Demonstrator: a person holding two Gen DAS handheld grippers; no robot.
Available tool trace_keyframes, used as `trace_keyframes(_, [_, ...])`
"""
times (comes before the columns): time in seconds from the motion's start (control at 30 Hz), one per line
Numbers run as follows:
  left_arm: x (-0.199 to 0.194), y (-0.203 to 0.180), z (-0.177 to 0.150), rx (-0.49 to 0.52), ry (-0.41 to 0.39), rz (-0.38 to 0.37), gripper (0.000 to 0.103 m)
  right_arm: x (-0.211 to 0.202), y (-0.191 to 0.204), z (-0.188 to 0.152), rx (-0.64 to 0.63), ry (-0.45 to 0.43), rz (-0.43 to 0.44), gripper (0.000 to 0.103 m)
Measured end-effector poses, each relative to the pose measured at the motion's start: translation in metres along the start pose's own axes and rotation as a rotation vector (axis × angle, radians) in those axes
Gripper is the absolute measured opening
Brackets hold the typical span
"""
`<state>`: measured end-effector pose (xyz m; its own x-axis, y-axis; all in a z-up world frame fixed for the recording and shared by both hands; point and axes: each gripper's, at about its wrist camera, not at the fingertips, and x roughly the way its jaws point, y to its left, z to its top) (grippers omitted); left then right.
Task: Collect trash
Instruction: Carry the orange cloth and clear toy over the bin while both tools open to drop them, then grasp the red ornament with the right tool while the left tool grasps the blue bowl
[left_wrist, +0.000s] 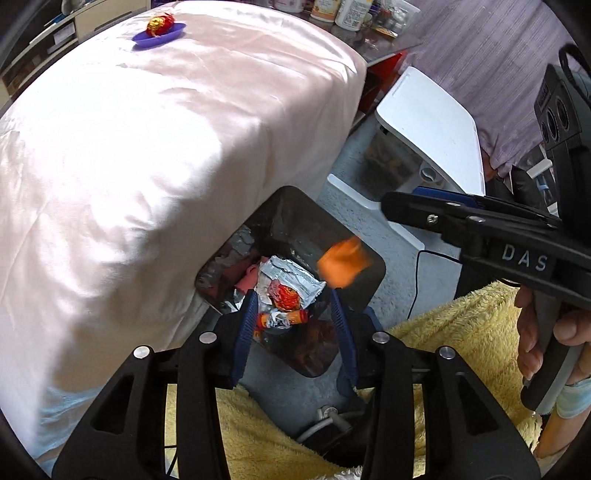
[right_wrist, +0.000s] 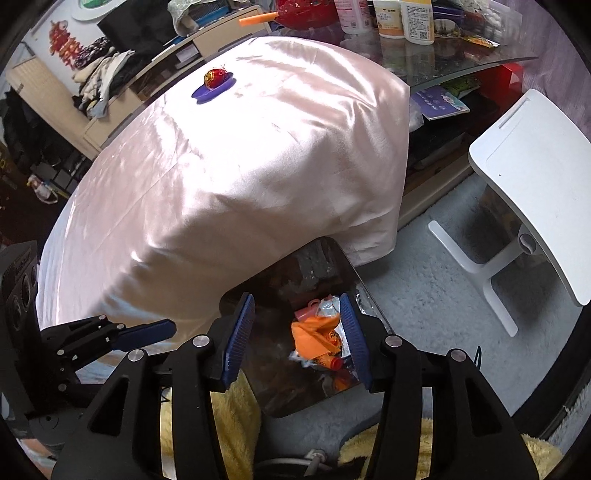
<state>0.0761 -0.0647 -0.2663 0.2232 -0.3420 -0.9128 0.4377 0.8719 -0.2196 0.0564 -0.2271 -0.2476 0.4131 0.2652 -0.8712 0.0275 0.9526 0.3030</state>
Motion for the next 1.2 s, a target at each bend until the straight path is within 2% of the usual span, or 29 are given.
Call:
trace_keyframes(0.07, [-0.007,0.006,0.001,-0.009,-0.014,0.011,0.045,-0.004,-0.001,0.004,0.006,-0.009,-0.002,0.054])
trace_keyframes(0.33, [-0.04,0.035,0.016,-0.038,-0.097,0.067,0.066,-0.019,0.002,0.035,0.011,-0.069,0.018,0.057])
trace_keyframes(0.5, [-0.054,0.064,0.042,-0.067,-0.143,0.103,0.071,-0.017,0.017,0.072,-0.027,-0.098,0.037,0.057])
trace_keyframes(0.8, [-0.049,0.117,0.103,-0.106,-0.158,0.164,0.072,0.018,0.061,0.155,-0.119,-0.118,0.081,0.056])
trace_keyframes(0.87, [-0.044,0.127,0.118,-0.109,-0.165,0.178,0.078,0.03,0.07,0.175,-0.125,-0.122,0.094,0.055])
trace_keyframes(1.0, [-0.032,0.148,0.143,-0.116,-0.155,0.196,0.08,0.054,0.089,0.208,-0.141,-0.12,0.12,0.054])
trace_keyframes(1.2, [-0.021,0.168,0.175,-0.092,-0.156,0.217,0.084,0.098,0.119,0.253,-0.165,-0.104,0.143,0.044])
